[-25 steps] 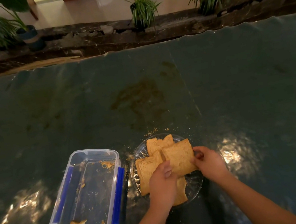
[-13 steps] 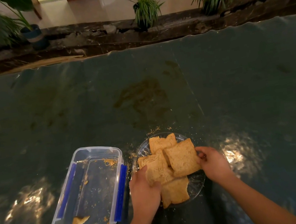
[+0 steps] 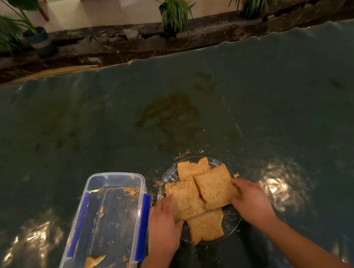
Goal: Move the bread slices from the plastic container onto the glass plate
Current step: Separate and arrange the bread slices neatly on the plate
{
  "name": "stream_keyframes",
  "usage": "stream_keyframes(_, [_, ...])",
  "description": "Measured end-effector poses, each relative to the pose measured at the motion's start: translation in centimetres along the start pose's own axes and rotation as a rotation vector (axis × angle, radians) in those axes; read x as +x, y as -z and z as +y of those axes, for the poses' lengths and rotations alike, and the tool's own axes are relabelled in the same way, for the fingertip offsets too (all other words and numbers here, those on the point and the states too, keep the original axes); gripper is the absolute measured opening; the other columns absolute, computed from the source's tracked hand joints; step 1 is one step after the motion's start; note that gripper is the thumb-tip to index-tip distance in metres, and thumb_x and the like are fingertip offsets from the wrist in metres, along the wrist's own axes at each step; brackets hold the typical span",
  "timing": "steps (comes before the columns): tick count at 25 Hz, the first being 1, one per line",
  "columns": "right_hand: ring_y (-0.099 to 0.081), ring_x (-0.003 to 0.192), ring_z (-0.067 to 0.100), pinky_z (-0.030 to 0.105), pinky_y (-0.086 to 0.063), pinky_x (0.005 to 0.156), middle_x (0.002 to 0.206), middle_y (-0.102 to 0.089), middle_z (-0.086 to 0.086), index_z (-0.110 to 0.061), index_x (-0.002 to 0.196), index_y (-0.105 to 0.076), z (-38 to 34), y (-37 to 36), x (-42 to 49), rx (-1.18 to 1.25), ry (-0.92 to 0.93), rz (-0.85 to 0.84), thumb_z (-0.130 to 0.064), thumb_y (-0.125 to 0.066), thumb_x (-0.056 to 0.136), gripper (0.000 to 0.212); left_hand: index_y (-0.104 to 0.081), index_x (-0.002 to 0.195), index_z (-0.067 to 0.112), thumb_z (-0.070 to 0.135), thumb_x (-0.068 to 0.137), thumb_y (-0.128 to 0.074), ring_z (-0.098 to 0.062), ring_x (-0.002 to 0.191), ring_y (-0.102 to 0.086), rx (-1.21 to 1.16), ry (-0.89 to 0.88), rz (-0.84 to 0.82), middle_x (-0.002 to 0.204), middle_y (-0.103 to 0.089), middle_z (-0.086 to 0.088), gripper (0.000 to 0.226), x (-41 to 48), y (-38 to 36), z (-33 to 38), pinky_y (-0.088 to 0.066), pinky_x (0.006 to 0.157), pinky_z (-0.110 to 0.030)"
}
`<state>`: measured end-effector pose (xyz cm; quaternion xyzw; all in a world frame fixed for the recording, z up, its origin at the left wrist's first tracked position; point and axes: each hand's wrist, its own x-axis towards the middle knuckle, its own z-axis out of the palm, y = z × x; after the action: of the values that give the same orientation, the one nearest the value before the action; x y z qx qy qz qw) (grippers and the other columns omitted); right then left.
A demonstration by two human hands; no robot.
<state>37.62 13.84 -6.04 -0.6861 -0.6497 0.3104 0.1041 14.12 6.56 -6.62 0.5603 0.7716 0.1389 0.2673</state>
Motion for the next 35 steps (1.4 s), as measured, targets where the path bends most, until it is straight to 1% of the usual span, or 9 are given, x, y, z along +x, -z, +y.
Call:
stream_keyframes(8, [-0.053, 0.117, 0.026, 0.037, -0.048, 0.098, 0.126, -0.063, 0.005, -0.017, 0.132, -0.054, 0.1, 0.0, -0.6, -0.015, 0.032, 0.000, -0.025, -0.068, 0.082, 0.053, -0.037, 0.147, 0.026, 0.022, 0.086, -0.071, -0.019, 0.137, -0.040, -0.007, -0.006, 0.043, 0.148, -0.048, 0.002, 0.069, 0.0, -0.5, -0.4, -0.033, 0.114, -0.036])
stream_keyframes(14, [-0.050, 0.120, 0.024, 0.031, -0.042, 0.097, 0.130, -0.059, 0.005, -0.017, 0.132, -0.054, 0.1, -0.3, -1.2, -0.040, 0.052, 0.027, -0.028, -0.071, 0.083, 0.053, -0.035, 0.147, 0.027, 0.023, 0.085, -0.071, -0.018, 0.135, -0.042, -0.059, 0.032, 0.049, 0.147, -0.048, 0.002, 0.072, -0.2, -0.5, -0.5, -0.036, 0.111, -0.035])
stream_keyframes(18, [-0.049, 0.121, 0.025, 0.033, -0.042, 0.098, 0.130, -0.058, 0.004, -0.018, 0.132, -0.054, -0.2, 0.0, -1.3, -0.048, 0.043, 0.002, -0.027, -0.071, 0.082, 0.054, -0.042, 0.141, 0.027, 0.026, 0.086, -0.069, -0.016, 0.128, -0.046, -0.141, 0.043, 0.066, 0.139, -0.053, 0.003, 0.061, -0.2, 0.0, 0.0, -0.038, 0.107, -0.035])
stream_keyframes(20, [-0.050, 0.118, 0.025, 0.031, -0.042, 0.095, 0.124, -0.058, 0.004, -0.017, 0.128, -0.057, -0.3, 0.4, -1.7, -0.004, 0.053, 0.084, -0.021, -0.072, 0.081, 0.050, -0.045, 0.139, 0.027, 0.026, 0.087, -0.067, -0.016, 0.127, -0.046, -0.169, 0.053, 0.109, 0.137, -0.051, 0.004, 0.057, -0.9, 0.2, 0.2, -0.039, 0.105, -0.034])
stream_keyframes(23, [-0.056, 0.094, 0.018, 0.018, -0.039, 0.076, 0.096, -0.059, -0.006, -0.017, 0.107, -0.067, -0.2, 0.5, -3.3, 0.081, 0.153, 0.260, -0.012, -0.073, 0.079, 0.030, -0.057, 0.124, 0.026, 0.020, 0.085, -0.068, -0.014, 0.116, -0.052, -0.200, 0.041, 0.161, 0.121, -0.055, 0.008, 0.040, -2.9, -0.2, 0.4, -0.038, 0.092, -0.025])
stream_keyframes(26, [-0.056, 0.081, 0.010, 0.022, -0.047, 0.068, 0.084, -0.059, -0.012, -0.023, 0.095, -0.067, -0.1, -0.5, -5.3, 0.090, 0.182, 0.145, -0.014, -0.072, 0.080, 0.018, -0.061, 0.110, 0.031, 0.029, 0.080, -0.072, -0.007, 0.107, -0.052, -0.181, -0.006, 0.038, 0.107, -0.056, 0.015, 0.033, -4.7, -0.8, 0.8, -0.039, 0.089, -0.024])
stream_keyframes(28, [-0.056, 0.086, 0.012, 0.027, -0.048, 0.073, 0.089, -0.062, -0.010, -0.024, 0.099, -0.067, 0.0, -1.5, -6.0, 0.067, 0.180, 0.066, -0.018, -0.071, 0.080, 0.020, -0.059, 0.114, 0.033, 0.038, 0.077, -0.072, -0.006, 0.108, -0.049, -0.130, -0.048, -0.018, 0.111, -0.057, 0.015, 0.039, -5.1, -1.1, 0.8, -0.039, 0.093, -0.025])
stream_keyframes(31, [-0.055, 0.096, 0.013, 0.024, -0.044, 0.079, 0.101, -0.065, -0.006, -0.023, 0.110, -0.066, 0.0, -2.6, -6.4, 0.048, 0.162, 0.034, -0.023, -0.069, 0.081, 0.029, -0.056, 0.119, 0.036, 0.044, 0.076, -0.073, -0.004, 0.111, -0.045, -0.056, -0.042, -0.043, 0.113, -0.055, 0.018, 0.047, -4.9, -1.1, 0.8, -0.037, 0.097, -0.027])
stream_keyframes(35, [-0.053, 0.100, 0.012, 0.020, -0.044, 0.081, 0.105, -0.067, -0.006, -0.024, 0.115, -0.064, 0.0, -3.0, -6.2, 0.006, 0.194, 0.009, -0.024, -0.067, 0.082, 0.033, -0.062, 0.112, 0.035, 0.035, 0.076, -0.077, -0.004, 0.102, -0.051, -0.090, -0.018, -0.044, 0.096, -0.058, 0.021, 0.039, -4.5, -1.2, 1.2, -0.037, 0.086, -0.022])
